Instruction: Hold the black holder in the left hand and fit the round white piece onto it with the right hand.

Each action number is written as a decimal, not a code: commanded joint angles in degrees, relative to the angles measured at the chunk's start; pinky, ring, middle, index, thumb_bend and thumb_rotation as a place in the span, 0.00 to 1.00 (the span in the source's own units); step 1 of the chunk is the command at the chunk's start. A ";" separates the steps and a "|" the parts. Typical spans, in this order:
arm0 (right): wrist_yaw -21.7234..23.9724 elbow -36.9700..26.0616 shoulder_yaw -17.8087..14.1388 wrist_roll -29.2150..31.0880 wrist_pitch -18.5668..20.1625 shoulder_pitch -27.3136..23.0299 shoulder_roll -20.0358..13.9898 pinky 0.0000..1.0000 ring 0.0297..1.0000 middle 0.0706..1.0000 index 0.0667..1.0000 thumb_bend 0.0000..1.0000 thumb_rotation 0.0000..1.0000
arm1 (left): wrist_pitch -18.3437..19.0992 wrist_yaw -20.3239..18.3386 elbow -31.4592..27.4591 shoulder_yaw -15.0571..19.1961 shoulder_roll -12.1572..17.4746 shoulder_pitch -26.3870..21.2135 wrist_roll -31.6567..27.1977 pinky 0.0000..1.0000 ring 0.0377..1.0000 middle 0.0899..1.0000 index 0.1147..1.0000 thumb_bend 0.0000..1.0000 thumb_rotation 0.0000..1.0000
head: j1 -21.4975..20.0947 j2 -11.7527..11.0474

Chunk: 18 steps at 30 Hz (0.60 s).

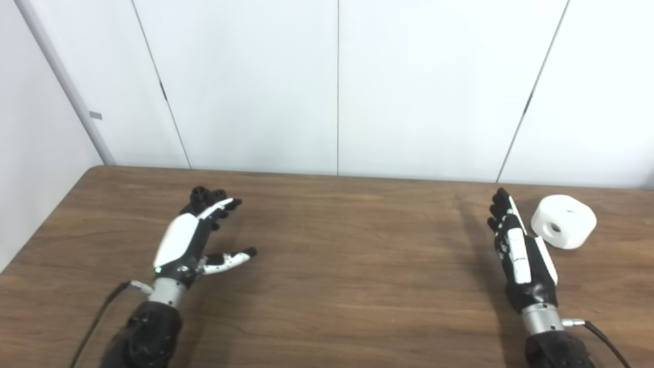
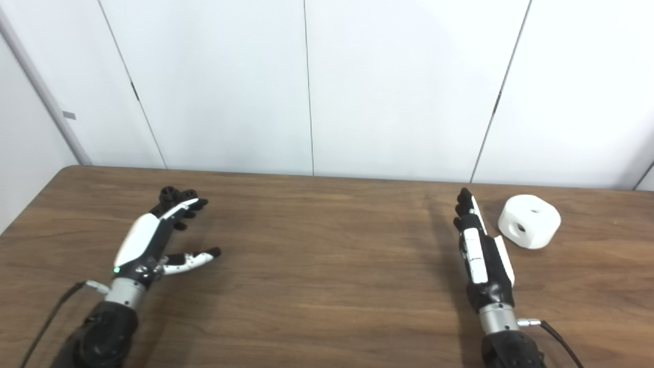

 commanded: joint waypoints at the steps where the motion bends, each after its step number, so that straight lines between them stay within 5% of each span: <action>1: -0.48 2.44 0.37 -0.22 -0.79 2.65 1.01 1.00 1.00 1.00 1.00 0.44 1.00 | -2.62 3.14 -0.36 0.75 2.87 -2.15 1.78 0.71 0.82 0.82 0.80 0.81 0.20 | -0.22 -0.05; 13: -0.07 3.31 0.48 0.05 -0.49 2.33 1.27 1.00 1.00 1.00 1.00 0.44 1.00 | -6.77 15.32 5.92 3.30 6.55 -2.50 5.70 0.75 0.86 0.84 0.79 0.81 0.18 | 0.02 -0.56; 18: 0.41 3.20 0.54 0.37 -0.50 2.42 1.11 1.00 1.00 1.00 1.00 0.42 1.00 | -6.14 16.25 8.77 4.22 6.79 -3.68 4.33 0.83 0.92 0.91 0.88 0.78 0.22 | 0.47 -0.67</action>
